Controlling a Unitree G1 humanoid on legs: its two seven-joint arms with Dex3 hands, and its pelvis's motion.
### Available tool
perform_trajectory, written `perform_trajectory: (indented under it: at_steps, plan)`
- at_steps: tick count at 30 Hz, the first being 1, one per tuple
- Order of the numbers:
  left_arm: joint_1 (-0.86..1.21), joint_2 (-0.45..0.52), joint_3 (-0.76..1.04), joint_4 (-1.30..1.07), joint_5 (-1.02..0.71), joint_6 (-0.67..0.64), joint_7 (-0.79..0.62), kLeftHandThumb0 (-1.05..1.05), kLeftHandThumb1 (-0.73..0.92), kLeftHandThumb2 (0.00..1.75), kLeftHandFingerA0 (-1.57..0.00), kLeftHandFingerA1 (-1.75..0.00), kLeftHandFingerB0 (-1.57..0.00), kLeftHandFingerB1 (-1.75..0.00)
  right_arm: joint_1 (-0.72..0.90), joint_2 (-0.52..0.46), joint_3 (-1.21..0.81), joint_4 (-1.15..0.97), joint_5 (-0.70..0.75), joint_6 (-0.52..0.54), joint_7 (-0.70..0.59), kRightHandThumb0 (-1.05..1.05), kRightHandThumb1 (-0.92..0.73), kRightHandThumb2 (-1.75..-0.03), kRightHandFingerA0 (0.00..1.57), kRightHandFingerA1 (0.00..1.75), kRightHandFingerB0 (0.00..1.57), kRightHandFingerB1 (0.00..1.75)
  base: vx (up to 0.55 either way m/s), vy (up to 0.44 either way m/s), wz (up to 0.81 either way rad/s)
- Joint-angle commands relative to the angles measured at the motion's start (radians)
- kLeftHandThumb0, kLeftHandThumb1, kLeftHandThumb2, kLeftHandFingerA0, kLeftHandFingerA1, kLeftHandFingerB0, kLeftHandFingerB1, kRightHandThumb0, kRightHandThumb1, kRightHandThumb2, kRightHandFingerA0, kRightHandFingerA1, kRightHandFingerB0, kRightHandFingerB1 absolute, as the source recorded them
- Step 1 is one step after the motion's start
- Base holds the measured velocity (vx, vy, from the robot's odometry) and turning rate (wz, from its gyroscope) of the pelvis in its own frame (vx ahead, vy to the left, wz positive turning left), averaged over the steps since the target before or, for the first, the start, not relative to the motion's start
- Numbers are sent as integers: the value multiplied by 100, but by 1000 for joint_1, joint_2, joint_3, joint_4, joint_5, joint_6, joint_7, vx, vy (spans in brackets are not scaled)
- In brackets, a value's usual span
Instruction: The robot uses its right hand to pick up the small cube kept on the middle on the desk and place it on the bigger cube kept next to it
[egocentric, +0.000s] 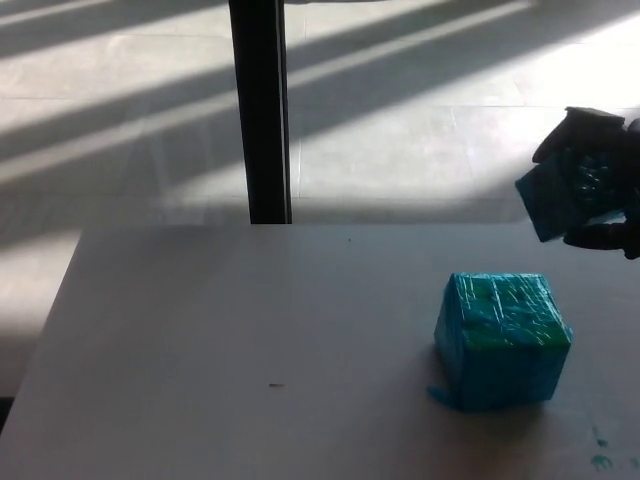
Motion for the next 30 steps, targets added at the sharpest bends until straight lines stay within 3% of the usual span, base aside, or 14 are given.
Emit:
perform_trajectory:
  at_steps: [1, 2, 3, 15, 17, 18, 19, 22, 23, 25, 26, 27, 28, 30]
  plan:
    - [-7, 32, 5, -1, -9, -4, -4, -83, 78, 64, -38, -55, -40, -42, -44, 18, 51, -89, 48, 152, 249, -21, -68, -86, 78, 166, 70, 141, 0, 0, 0]
    - [-6, 33, -1, -3, -1, -10, 2, -83, 80, 64, -42, -55, -42, -42, -45, 19, 56, -92, 47, 156, 258, -17, -70, -84, 87, 175, 68, 147, 0, 0, 0]
    - [-5, 33, -10, -3, 8, -17, 10, -82, 80, 64, -42, -55, -40, -42, -46, 22, 63, -93, 46, 161, 271, -20, -68, -86, 76, 169, 68, 147, 0, 0, 0]
    - [-6, 31, 6, 8, -8, -18, -2, -83, 78, 64, -42, -53, -41, -41, -40, 7, 140, -75, -4, 169, 361, -17, -56, -96, 82, 161, 79, 132, 0, 0, 0]
    - [-10, 33, 6, 9, -7, -16, 0, -88, 63, 80, -42, -57, -38, -46, -36, 2, 144, -73, -4, 161, 363, -24, -56, -93, 88, 170, 78, 132, 0, 0, 0]
    - [-9, 33, 8, 7, -9, -17, -1, -83, 60, 101, -40, -62, -37, -53, -33, 3, 149, -70, -8, 158, 359, -19, -59, -93, 78, 159, 79, 121, 0, 0, 0]
    - [-6, 36, 5, 2, -7, -20, -14, -84, 78, 64, -41, -56, -40, -42, -31, 6, 152, -76, -12, 175, 365, -20, -60, -90, 77, 142, 79, 99, 0, 0, 0]
    - [-17, 38, -2, 0, -2, -7, -10, -81, 79, 64, -43, -55, -40, -41, -25, 22, 159, -75, -23, 198, 361, -22, -60, -92, 76, 163, 74, 130, 0, 0, 0]
    - [-15, 38, 0, -1, -3, -11, -8, -81, 79, 64, -45, -55, -41, -41, -24, 28, 161, -74, -26, 204, 355, -22, -62, -90, 76, 162, 73, 125, 0, 0, 0]
    - [-22, 35, 8, 10, -11, -8, 0, -83, 77, 63, -44, -57, -42, -43, -26, 43, 160, -52, -18, 185, 342, -21, -62, -94, 77, 165, 71, 141, 0, 0, 0]
    - [-25, 34, 8, 16, -9, -11, 5, -83, 60, 101, -39, -61, -37, -53, -23, 46, 157, -49, -15, 173, 335, -21, -60, -97, 78, 165, 72, 141, 0, 0, 0]
    - [-27, 34, 3, 19, -2, -16, 10, -83, 60, 101, -39, -61, -37, -53, -20, 48, 155, -48, -12, 163, 330, -21, -60, -97, 78, 165, 72, 141, 0, 0, 0]
    - [-29, 35, 5, 19, -5, -8, 7, -84, 76, 63, -44, -58, -44, -44, -20, 54, 156, -43, -18, 162, 322, -24, -62, -93, 78, 165, 73, 138, 0, 0, 0]
    - [-26, 36, 4, 14, -6, -10, 5, -85, 77, 62, -50, -58, -43, -43, -25, 70, 165, -44, -33, 181, 315, -25, -66, -86, 73, 168, 67, 138, 0, 0, 0]
